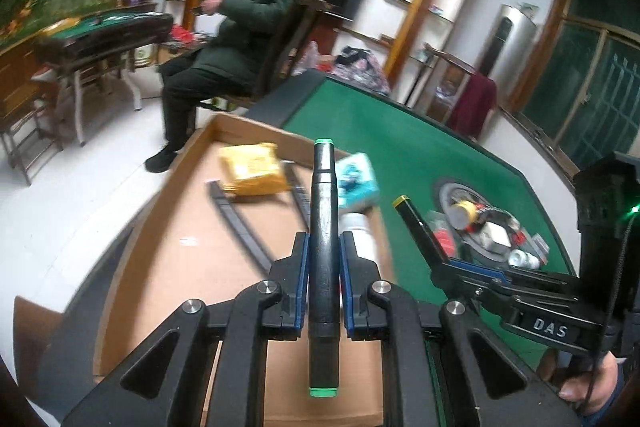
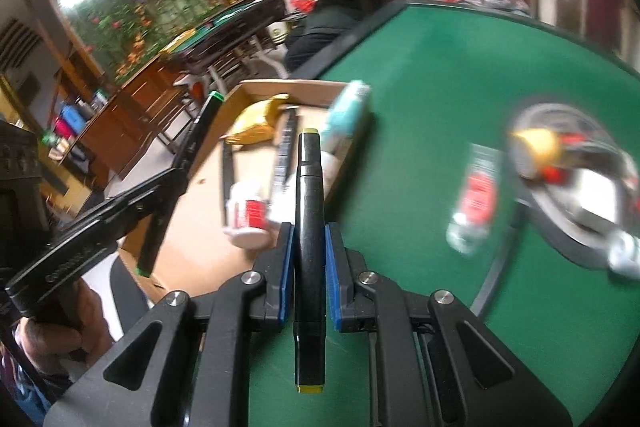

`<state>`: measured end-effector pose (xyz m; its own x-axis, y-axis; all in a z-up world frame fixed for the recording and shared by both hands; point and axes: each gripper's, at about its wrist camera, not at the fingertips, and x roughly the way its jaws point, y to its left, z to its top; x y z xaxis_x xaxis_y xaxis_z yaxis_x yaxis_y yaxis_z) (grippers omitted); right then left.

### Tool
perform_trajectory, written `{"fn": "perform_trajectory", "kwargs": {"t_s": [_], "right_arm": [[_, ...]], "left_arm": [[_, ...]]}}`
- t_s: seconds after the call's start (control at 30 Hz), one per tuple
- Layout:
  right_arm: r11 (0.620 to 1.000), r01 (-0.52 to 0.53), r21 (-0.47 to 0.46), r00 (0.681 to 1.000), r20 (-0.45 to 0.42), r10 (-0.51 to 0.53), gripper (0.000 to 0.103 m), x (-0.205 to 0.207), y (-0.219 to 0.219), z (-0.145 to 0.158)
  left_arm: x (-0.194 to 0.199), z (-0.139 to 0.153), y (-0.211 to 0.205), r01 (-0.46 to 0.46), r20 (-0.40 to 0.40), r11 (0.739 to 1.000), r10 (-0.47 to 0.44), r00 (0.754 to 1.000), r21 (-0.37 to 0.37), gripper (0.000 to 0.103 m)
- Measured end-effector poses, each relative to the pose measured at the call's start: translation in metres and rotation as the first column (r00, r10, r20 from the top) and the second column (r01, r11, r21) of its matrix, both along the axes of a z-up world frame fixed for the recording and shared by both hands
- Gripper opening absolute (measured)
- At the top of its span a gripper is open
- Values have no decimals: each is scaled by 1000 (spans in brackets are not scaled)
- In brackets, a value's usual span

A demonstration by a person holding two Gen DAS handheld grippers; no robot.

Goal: Organize objects
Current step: 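Carry both black markers with both tools over the cardboard box, then open both tools to release the two markers into the box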

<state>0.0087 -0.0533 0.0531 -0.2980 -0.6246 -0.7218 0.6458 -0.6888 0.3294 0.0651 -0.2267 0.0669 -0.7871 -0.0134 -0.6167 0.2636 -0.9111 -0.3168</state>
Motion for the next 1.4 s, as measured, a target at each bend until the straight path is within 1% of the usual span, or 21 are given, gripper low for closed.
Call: {"fn": "perform_trajectory", "kwargs": {"t_s": [0.13, 0.27, 0.33, 0.4, 0.5, 0.57, 0.63, 0.8, 0.9, 1.0, 1.1, 1.4], "right_arm": [[999, -46, 3, 999, 9, 46, 13, 7, -33, -2], [996, -86, 13, 996, 30, 86, 13, 11, -65, -8], [995, -97, 22, 995, 37, 97, 13, 13, -76, -12], [994, -106, 32, 994, 44, 105, 13, 14, -87, -17], [992, -114, 60, 993, 41, 112, 13, 12, -103, -23], [991, -105, 86, 994, 28, 103, 13, 11, -109, -28], [991, -99, 90, 995, 28, 96, 13, 5, -113, -31], [987, -108, 116, 992, 71, 100, 13, -9, -126, -44], [986, -110, 123, 992, 76, 101, 13, -16, -130, -47], [985, -130, 114, 988, 96, 119, 13, -17, -133, -50], [984, -155, 83, 981, 132, 143, 13, -14, -136, -54], [986, -155, 66, 980, 138, 145, 13, -11, -140, -57]], "left_arm": [[9, -11, -26, -65, 18, 998, 65, 998, 14, 12], [13, -25, -44, -109, 49, 994, 108, 993, 26, 12], [12, -32, -49, -121, 62, 992, 118, 991, 30, 12], [8, -39, -54, -125, 76, 991, 121, 990, 50, 12], [5, -43, -55, -124, 83, 991, 119, 989, 54, 12], [4, -46, -55, -118, 90, 991, 112, 990, 59, 12], [4, -49, -57, -123, 100, 990, 116, 988, 63, 12], [3, -52, -58, -130, 113, 990, 122, 986, 63, 12], [1, -53, -60, -136, 121, 989, 128, 984, 63, 12], [-2, -54, -62, -144, 128, 988, 136, 983, 57, 12], [-3, -56, -62, -148, 134, 988, 140, 981, 52, 12], [-8, -60, -59, -150, 168, 988, 142, 976, 41, 12]]}}
